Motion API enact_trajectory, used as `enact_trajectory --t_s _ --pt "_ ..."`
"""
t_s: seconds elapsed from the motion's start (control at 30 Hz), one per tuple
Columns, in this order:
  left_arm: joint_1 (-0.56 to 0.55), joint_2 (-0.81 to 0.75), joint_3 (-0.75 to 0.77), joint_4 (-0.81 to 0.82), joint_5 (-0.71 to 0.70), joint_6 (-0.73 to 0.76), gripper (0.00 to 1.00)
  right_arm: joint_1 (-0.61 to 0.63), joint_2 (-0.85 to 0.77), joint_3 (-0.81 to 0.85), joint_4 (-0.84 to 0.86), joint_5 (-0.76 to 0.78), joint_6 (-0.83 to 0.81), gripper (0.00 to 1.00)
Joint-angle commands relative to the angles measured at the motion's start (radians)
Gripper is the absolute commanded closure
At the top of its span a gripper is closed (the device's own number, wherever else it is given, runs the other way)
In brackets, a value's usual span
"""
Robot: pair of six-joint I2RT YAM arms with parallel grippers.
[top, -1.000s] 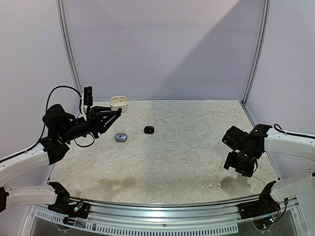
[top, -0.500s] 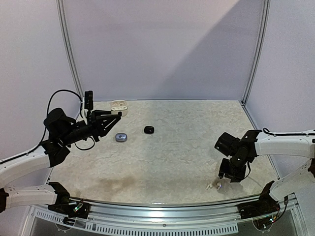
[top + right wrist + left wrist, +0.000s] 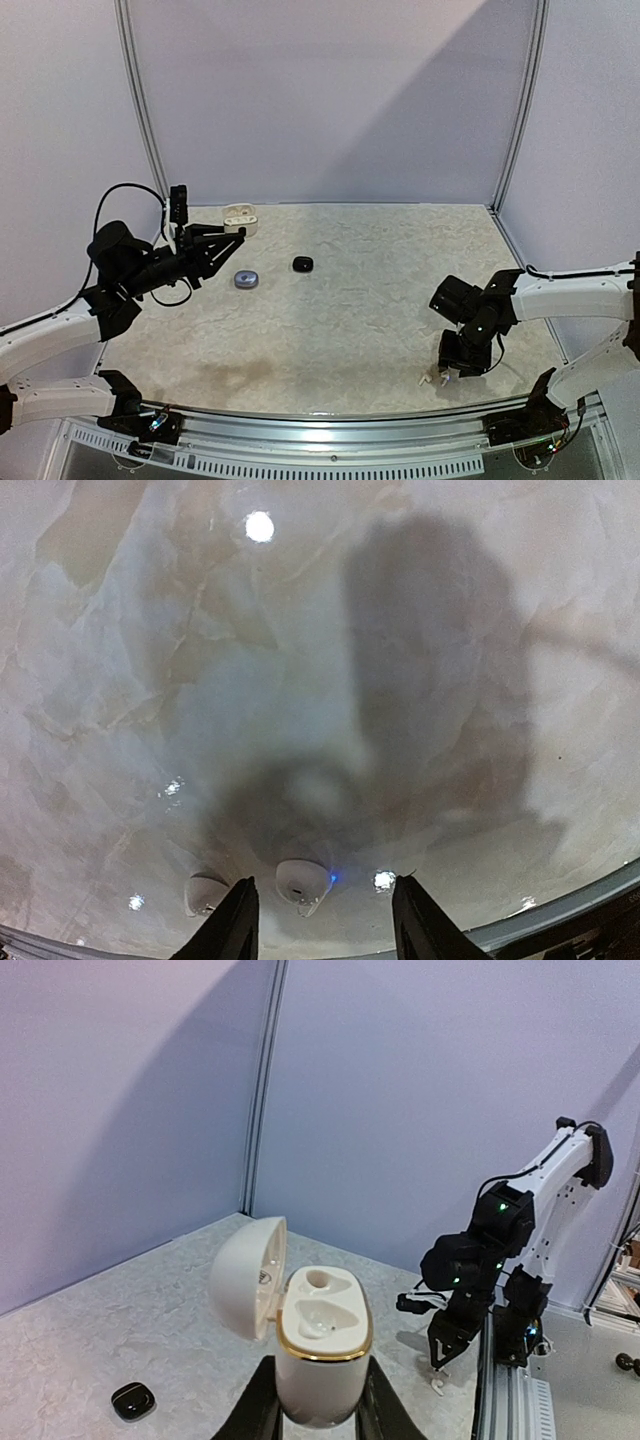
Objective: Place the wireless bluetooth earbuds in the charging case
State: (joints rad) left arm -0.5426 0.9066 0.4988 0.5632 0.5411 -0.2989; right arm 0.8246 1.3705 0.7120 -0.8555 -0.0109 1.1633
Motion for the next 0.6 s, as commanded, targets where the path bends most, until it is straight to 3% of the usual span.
enact_trajectory --t_s 0.0,0.57 --pt "-0.004 -0.026 -0.021 0.0 -0.004 0.018 1.0 0.009 0.028 -0.001 0.009 -0.014 -0.037 0.55" --pt "-0.007 -0.033 -0.027 -0.017 -0.009 0.029 1.0 0.026 0.112 0.029 0.001 -0.015 -0.103 0.72"
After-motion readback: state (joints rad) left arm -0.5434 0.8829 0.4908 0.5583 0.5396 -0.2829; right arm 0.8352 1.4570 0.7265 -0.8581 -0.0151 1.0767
